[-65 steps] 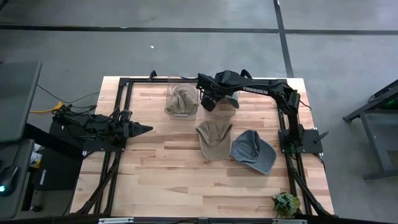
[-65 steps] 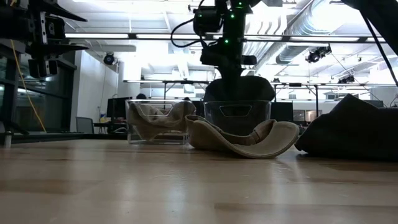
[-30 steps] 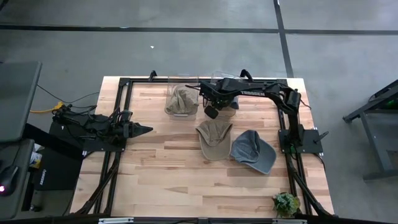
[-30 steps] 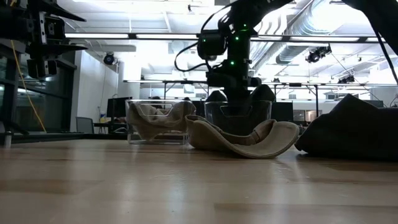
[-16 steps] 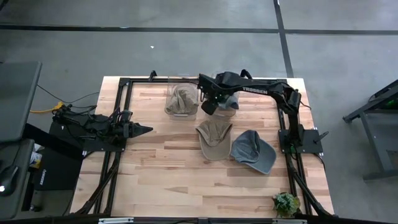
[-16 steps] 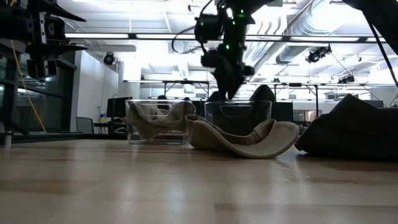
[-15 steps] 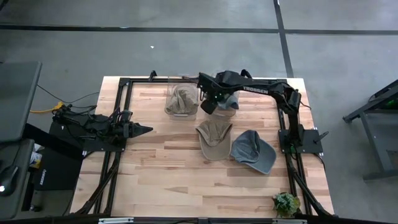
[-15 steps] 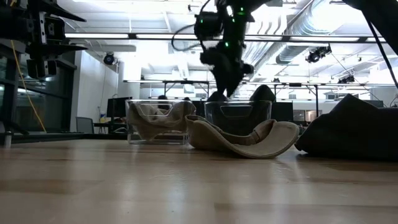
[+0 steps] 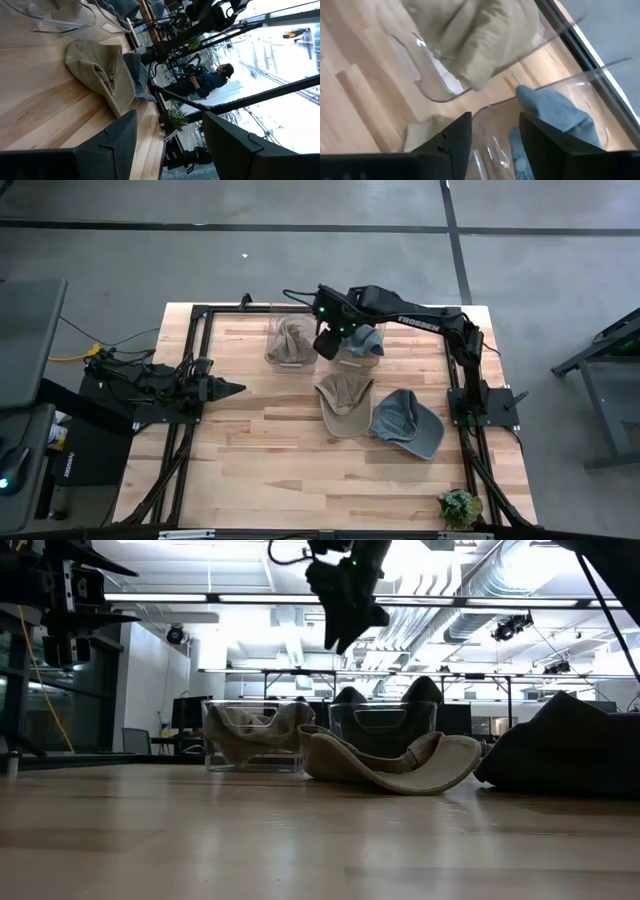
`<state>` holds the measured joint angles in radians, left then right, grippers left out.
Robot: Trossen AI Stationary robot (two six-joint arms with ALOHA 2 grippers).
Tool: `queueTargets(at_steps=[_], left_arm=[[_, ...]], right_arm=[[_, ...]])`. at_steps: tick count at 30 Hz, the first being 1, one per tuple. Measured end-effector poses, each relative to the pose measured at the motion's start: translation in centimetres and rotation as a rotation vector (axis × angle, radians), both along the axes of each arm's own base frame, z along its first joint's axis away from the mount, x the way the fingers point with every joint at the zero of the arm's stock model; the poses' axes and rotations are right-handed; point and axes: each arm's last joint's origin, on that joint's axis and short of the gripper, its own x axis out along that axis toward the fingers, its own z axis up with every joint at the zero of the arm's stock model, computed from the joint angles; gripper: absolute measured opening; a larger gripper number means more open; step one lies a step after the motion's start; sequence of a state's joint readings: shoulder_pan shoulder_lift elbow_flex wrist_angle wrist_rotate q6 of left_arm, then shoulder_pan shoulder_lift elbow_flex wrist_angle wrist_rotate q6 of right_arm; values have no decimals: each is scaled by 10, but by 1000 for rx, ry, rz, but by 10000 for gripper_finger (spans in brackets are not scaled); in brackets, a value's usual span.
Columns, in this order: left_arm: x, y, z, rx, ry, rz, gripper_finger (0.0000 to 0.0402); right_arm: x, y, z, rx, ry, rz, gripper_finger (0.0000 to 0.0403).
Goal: Pick & Place hat
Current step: Put the brown cap into the left transparent bin
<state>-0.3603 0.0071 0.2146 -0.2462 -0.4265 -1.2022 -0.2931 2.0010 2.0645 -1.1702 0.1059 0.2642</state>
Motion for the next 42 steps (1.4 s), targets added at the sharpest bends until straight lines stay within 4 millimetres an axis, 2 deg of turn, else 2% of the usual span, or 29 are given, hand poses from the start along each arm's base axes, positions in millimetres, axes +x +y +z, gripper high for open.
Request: queueTargets(at_steps=[8,22,26,36,42], left_arm=[[0,0,-2,0,20,1,207],[0,0,-2,1,22,1,207],[0,0,-3,2,24,1,207],[0,0,-3,1,25,1,207],[0,0,-3,-1,24,1,207]], right_arm=[[6,26,6,-3,-16,55,108],[8,73,4,-7,38,-3,9],[5,86,-2,0,86,-39,6],[1,117,-49,121,226,-76,1],[-6,135,-78,185,310,-158,1]])
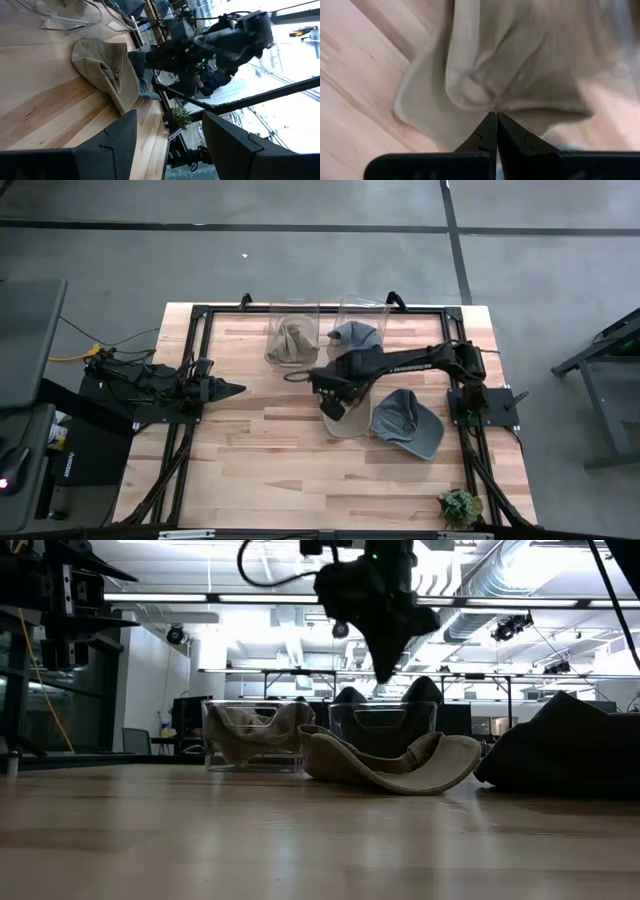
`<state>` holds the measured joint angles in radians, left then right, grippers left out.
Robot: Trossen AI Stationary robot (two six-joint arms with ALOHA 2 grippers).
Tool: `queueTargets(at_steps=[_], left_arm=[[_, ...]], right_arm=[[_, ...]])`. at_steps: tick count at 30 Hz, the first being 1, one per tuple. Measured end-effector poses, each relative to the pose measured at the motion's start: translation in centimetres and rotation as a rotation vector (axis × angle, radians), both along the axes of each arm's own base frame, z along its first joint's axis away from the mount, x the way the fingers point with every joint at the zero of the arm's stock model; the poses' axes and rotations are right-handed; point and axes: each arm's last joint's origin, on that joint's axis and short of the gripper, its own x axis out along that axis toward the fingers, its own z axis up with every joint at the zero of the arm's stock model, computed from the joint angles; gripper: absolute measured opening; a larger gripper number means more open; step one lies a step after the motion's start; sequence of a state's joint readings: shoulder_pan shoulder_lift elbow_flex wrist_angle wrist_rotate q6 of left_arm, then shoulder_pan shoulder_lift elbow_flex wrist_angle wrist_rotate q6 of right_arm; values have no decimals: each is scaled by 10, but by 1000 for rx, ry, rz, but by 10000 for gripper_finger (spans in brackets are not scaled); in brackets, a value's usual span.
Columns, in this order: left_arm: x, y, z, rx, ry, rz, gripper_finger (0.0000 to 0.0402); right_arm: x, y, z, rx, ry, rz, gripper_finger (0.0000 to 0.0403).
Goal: Pick & Place hat
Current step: Put the brown cap into the left transparent bin
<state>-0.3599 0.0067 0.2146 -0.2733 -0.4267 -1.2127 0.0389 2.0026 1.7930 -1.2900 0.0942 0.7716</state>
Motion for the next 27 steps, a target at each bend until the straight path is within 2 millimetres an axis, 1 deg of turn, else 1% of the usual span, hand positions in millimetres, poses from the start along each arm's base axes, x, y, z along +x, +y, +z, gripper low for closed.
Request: queueTargets(at_steps=[6,9,11,16,21,24,27], left_arm=[[0,0,0,-1,0,0,207],[0,0,-1,-1,10,0,207],[0,0,-2,-7,23,0,207],[0,0,-4,-11,41,-12,207],[0,0,-4,-11,41,-14,207],[0,0,-4,-11,41,-15,207],[0,0,-4,-11,41,-15,207]], right_arm=[[-12,14,-23,42,78,-106,2],[-25,18,-28,65,41,-159,1],[-37,19,-27,74,-19,-205,1],[-80,18,-18,74,-183,-329,1],[-122,18,-13,76,-273,-386,1],[-142,17,-15,78,-309,-409,1],[-154,16,-21,89,-373,-410,1]])
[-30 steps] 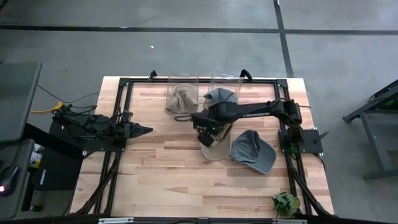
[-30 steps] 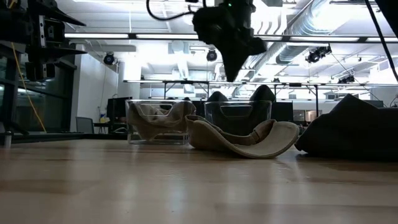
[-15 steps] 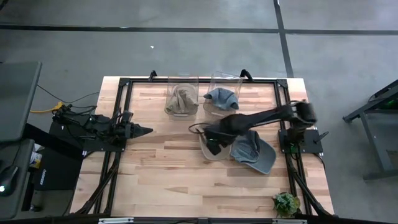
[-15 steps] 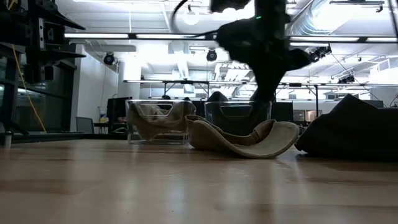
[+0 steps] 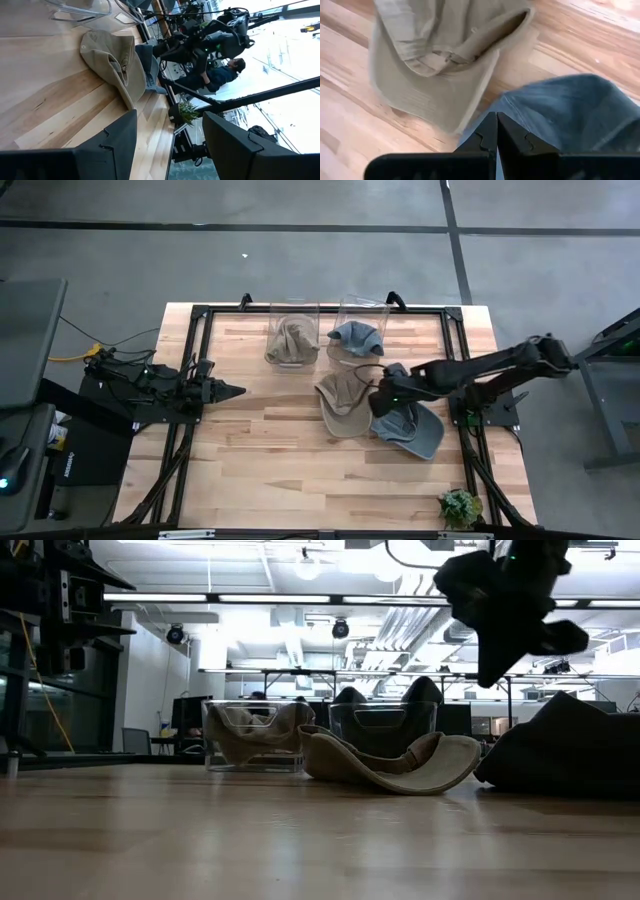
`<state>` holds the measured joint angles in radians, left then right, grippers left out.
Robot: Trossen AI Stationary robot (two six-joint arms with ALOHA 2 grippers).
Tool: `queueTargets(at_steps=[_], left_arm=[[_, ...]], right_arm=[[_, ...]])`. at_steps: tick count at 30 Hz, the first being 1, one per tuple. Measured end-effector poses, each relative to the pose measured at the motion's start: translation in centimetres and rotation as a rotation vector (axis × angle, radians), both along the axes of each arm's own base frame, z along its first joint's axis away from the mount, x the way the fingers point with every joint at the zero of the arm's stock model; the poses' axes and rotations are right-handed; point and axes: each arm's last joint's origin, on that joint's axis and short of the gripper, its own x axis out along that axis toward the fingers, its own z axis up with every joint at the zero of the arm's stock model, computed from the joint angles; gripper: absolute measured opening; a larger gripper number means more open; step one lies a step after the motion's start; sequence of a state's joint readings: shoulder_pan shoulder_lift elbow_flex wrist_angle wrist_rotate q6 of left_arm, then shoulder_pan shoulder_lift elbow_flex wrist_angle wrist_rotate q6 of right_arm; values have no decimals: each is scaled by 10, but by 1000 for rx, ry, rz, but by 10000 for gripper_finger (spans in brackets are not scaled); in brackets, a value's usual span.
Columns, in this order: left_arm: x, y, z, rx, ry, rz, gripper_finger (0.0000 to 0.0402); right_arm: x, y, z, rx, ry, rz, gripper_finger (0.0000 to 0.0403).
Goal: Pick & Place hat
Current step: Put the brown cap into the left transparent bin
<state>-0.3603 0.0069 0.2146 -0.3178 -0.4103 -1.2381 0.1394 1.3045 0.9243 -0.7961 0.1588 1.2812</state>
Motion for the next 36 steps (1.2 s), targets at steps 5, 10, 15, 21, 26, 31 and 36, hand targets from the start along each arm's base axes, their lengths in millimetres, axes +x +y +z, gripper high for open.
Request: queueTargets(at_steps=[5,10,15,21,26,31,36], left_arm=[[0,0,0,0,0,0,207],[0,0,0,-7,-1,1,207],[0,0,0,-17,-2,2,207],[0,0,0,-23,-2,3,207],[0,0,0,-24,-2,3,207],[0,0,0,-24,-2,3,207],[0,0,0,-24,-2,4,207]], right_arm=[[-6,-1,-19,-3,-78,22,0],[-8,-1,-40,-22,-128,85,0],[-12,-2,-53,-2,-124,100,8],[-13,-2,-53,-8,-120,111,58],[-9,-2,-51,-2,-170,86,138],[-4,-2,-48,10,-239,-16,217],[-3,-9,-47,48,-279,-216,251]])
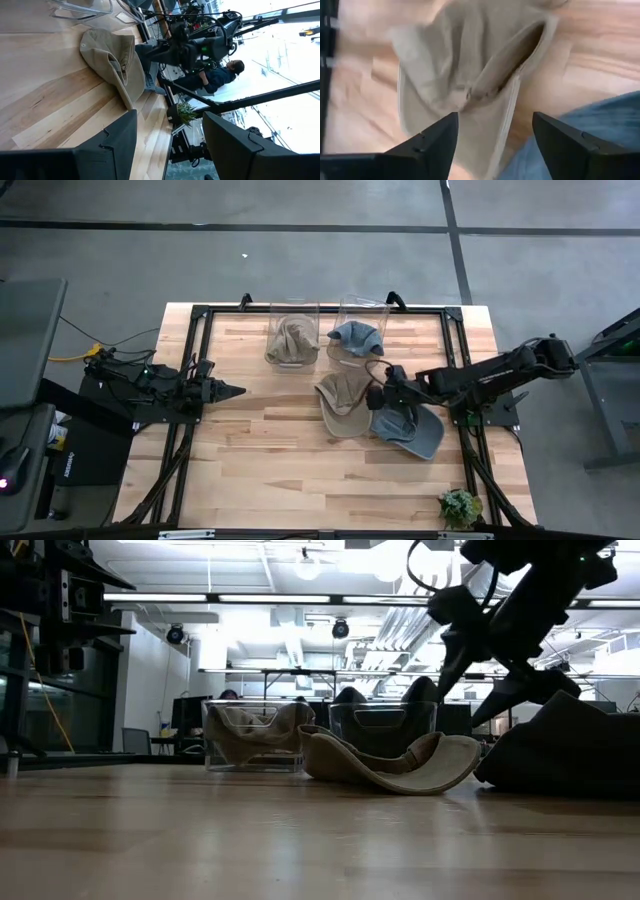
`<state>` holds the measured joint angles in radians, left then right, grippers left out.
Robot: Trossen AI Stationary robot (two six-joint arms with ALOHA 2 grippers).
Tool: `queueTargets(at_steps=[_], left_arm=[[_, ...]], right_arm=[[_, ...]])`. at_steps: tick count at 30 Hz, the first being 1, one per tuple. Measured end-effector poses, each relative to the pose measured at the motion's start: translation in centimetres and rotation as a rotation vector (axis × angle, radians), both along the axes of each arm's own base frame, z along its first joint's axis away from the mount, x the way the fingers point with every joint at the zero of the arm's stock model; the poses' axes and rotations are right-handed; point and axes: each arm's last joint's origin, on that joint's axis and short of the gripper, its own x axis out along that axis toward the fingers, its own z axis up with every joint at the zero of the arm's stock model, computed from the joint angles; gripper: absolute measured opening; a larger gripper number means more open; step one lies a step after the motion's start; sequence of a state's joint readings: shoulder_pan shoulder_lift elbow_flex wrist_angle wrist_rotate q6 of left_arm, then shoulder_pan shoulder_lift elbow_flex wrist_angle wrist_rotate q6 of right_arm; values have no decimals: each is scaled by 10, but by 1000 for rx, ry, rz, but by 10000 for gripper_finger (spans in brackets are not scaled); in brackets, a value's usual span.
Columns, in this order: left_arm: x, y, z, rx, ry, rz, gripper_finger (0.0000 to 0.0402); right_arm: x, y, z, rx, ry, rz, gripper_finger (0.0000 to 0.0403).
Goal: Pick & Place hat
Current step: Put the brown cap into the left transparent bin
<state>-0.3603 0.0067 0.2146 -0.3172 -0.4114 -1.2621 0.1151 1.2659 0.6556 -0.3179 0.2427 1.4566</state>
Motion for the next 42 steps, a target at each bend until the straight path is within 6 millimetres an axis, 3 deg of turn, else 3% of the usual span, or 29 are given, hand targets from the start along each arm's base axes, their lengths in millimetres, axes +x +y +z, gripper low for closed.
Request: queueTargets(at_steps=[8,21,34,42], left_arm=[[0,0,0,0,0,1,207],[0,0,0,-3,-1,10,207],[0,0,0,-3,-1,10,207],[0,0,0,-3,0,11,207]], right_arm=[[2,-14,-1,2,-7,-84,254],[26,-24,-31,48,10,-101,254],[38,-38,-42,89,23,-128,253],[40,-37,-54,140,69,-111,204]])
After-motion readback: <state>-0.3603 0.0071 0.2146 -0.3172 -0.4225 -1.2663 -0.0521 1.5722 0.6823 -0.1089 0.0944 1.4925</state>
